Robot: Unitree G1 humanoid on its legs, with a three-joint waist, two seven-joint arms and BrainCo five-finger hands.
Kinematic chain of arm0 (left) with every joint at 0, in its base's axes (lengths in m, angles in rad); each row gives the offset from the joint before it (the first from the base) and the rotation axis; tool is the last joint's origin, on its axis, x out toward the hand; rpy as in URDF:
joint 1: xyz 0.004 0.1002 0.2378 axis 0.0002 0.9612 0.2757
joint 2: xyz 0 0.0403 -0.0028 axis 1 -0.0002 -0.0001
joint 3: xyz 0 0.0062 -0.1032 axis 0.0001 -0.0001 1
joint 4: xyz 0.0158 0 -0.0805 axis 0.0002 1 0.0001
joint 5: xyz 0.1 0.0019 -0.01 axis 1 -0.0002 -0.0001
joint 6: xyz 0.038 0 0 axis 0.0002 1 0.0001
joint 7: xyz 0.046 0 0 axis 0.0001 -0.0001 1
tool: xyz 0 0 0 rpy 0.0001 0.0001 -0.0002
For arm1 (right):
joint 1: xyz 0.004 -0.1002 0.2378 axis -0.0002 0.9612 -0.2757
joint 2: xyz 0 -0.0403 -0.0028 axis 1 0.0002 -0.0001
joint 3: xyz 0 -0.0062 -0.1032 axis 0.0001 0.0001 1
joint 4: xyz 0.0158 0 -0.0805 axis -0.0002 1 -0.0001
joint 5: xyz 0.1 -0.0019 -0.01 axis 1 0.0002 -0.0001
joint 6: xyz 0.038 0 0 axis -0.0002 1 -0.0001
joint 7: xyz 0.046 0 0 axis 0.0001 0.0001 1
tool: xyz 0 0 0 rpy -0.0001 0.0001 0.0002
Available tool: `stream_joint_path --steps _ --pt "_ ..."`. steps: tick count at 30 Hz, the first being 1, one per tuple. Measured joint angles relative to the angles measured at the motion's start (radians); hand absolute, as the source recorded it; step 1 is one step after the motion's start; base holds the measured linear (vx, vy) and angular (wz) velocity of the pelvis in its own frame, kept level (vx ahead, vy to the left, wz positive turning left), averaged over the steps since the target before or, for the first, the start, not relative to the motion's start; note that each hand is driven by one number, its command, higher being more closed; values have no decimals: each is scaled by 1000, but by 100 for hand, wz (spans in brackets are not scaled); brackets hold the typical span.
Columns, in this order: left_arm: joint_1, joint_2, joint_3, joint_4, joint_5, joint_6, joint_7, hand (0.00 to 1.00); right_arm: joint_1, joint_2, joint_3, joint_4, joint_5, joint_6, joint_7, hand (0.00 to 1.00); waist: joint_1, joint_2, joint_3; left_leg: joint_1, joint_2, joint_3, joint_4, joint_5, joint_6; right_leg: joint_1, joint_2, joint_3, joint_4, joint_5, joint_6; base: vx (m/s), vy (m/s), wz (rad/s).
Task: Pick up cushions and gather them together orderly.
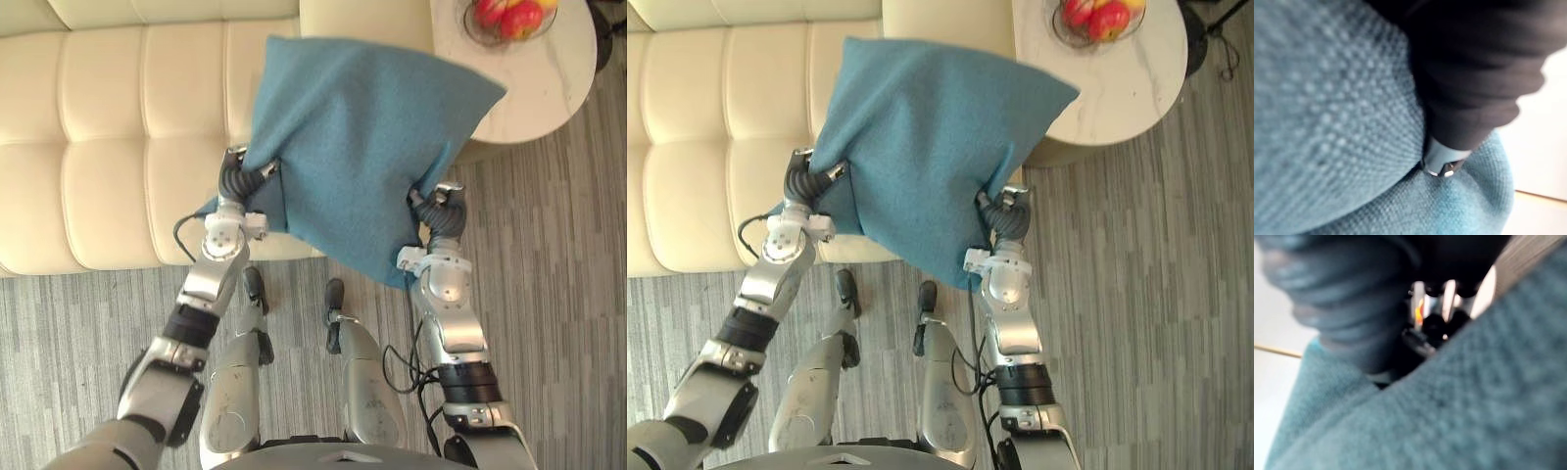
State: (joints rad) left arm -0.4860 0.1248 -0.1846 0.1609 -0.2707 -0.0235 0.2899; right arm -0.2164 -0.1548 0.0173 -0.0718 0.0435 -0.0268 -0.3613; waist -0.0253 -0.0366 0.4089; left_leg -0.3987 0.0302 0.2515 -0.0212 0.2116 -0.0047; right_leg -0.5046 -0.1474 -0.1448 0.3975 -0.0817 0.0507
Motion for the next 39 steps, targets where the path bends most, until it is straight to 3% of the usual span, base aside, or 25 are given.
stream_joint_path --steps 3,5,7,11,15,18,20,23,25,27,28,29,30,32,33,35,37,38,39 --pt "99 -22 21 -70 1 0 9 100 46 4 33 -8 -2 1 27 100 8 3 -1 60 -10 -15 -1 -11 -13 49 -16 -12 43 -45 -1 73 -65 29" --pt "204 -40 35 -154 2 0 12 100 110 12 58 -84 -6 2 44 100 11 36 -25 78 -16 -37 -2 -26 -22 74 -27 -38 59 -73 -2 68 -79 32" --pt "311 -60 61 -234 6 0 12 100 150 34 82 -116 -30 2 67 100 17 48 -31 135 -19 -43 -19 -31 -25 123 -29 -42 62 -90 -2 79 -85 13" --pt "513 -92 71 -338 40 -11 10 100 251 52 137 -123 -84 0 110 100 18 75 -142 186 -13 -88 -30 -34 -29 214 -17 -87 6 -98 -1 102 -61 20" --pt "627 -97 106 -407 59 -37 -6 100 298 71 181 -152 -92 -19 144 100 31 76 -159 207 20 -117 69 -102 -38 351 23 -118 -116 -58 -3 71 -25 9" --pt "682 -99 108 -462 60 -39 -10 100 341 70 198 -202 -91 -24 146 100 45 77 -173 165 32 -143 199 -166 -40 404 30 -154 -136 -55 -2 21 19 28" --pt "709 -100 108 -487 61 -45 -10 100 356 70 206 -218 -90 -32 152 100 51 78 -199 139 33 -146 217 -170 -38 403 30 -175 -140 -55 -2 3 27 42" --pt "718 -101 106 -496 71 -58 -9 100 359 71 204 -223 -90 -40 160 100 50 68 -216 134 49 -67 205 -237 -46 440 -11 -245 -161 -45 3 -34 57 69" --pt "719 -101 104 -491 71 -65 -9 100 355 68 195 -221 -89 -40 160 100 49 61 -234 105 98 -30 278 -255 -22 456 -67 -284 -170 -37 16 -20 217 66" --pt "718 -111 101 -476 71 -75 -9 100 349 65 182 -211 -89 -41 160 100 45 72 -258 109 157 -24 272 -249 -36 476 -94 -301 -202 -9 61 25 309 42" --pt "718 -120 94 -455 71 -84 -9 100 338 62 165 -182 -89 -53 161 100 43 104 -282 136 208 -10 223 -218 -73 489 -95 -308 -225 11 94 65 386 46" --pt "701 -119 87 -418 67 -86 -9 100 314 72 152 -122 -89 -57 161 100 24 85 -291 142 173 30 212 -150 -83 513 -133 -311 -255 36 114 86 469 39" --pt "701 -103 86 -408 67 -86 -8 100 308 82 153 -93 -89 -56 162 100 26 54 -304 137 137 38 215 -156 -64 514 -161 -308 -282 69 109 75 384 35" --pt "702 -81 87 -400 63 -86 -8 100 310 107 144 -76 -90 -56 165 100 28 23 -307 127 100 51 259 -192 -30 531 -199 -306 -308 118 113 66 334 9" --pt "706 -77 88 -379 57 -86 -8 100 310 124 136 -59 -90 -54 168 100 33 21 -308 117 90 60 322 -245 -9 526 -223 -294 -284 149 113 29 320 -5" --pt "713 -73 92 -366 56 -86 -8 100 313 129 136 -56 -90 -54 178 100 50 20 -308 118 82 92 360 -299 2 467 -263 -255 -196 165 104 -22 316 -45" --pt "713 -73 92 -365 56 -86 -14 100 313 129 135 -50 -90 -54 179 100 51 22 -307 122 73 121 348 -314 23 386 -294 -242 -93 204 23 -19 285 -47" --pt "714 -72 91 -365 56 -86 -16 100 310 129 135 -30 -90 -54 179 100 45 21 -307 131 69 129 331 -313 31 341 -299 -231 -31 216 -44 6 215 -24" --pt "718 -65 91 -362 56 -85 -21 100 309 133 135 7 -89 -54 179 100 27 19 -304 157 67 123 297 -307 45 303 -261 -176 47 112 -37 22 190 -14"
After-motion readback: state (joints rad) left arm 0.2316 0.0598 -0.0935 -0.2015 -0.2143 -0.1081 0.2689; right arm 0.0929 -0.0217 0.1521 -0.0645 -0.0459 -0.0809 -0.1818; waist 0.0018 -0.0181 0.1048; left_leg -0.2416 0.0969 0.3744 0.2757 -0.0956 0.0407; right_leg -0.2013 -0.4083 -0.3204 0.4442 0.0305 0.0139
